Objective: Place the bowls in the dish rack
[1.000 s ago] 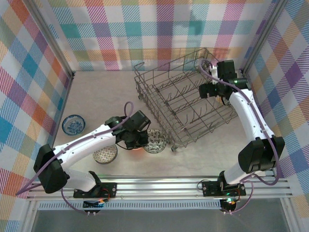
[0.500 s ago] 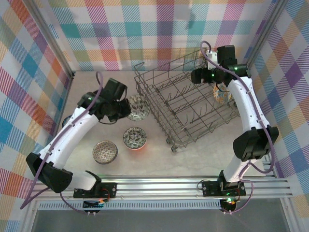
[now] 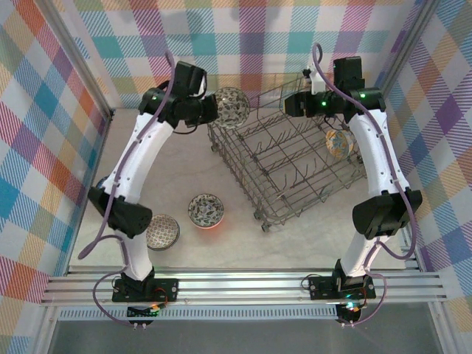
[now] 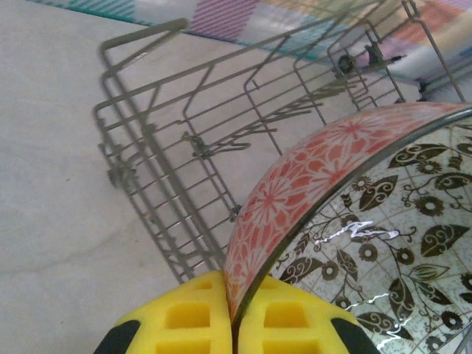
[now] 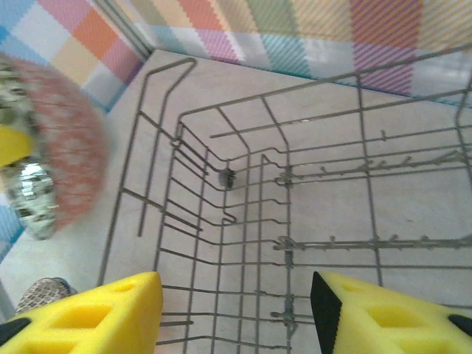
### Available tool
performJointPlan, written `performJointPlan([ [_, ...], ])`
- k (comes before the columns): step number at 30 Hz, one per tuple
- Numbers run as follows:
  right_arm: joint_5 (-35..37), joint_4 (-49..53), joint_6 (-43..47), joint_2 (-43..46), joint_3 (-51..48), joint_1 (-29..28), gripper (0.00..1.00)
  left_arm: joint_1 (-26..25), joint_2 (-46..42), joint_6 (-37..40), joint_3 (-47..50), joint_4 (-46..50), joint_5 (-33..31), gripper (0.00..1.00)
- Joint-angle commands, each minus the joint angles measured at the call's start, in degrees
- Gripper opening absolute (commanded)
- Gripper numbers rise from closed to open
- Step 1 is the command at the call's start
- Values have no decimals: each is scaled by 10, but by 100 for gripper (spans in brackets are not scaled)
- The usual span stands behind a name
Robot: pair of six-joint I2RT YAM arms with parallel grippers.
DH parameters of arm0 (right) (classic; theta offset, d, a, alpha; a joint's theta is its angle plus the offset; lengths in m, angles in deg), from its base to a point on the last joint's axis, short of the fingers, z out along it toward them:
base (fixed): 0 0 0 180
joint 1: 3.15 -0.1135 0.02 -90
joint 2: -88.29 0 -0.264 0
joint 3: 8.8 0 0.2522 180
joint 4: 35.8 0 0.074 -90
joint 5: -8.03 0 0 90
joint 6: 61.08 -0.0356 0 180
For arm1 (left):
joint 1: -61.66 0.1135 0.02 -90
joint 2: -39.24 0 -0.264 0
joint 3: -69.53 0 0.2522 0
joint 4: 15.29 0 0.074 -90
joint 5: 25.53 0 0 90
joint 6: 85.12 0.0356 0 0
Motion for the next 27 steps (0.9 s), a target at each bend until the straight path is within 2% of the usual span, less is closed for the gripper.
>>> performJointPlan([
  [1, -56, -27, -9, 10, 16, -12, 58, 2, 30, 21, -52, -13, 49, 0],
  [7, -64, -48, -24, -6, 22, -28, 60, -13, 57, 16, -64, -52, 66, 0],
  [15, -43, -63, -58, -41, 46, -38, 54, -36, 74, 14, -74, -75, 71, 0],
  [23, 44, -66, -69, -53, 44, -45, 48, -53, 78, 12, -75, -81, 65, 0],
  [27, 58, -68, -71, -54, 36, -49, 43, -59, 81, 11, -75, -84, 58, 0],
])
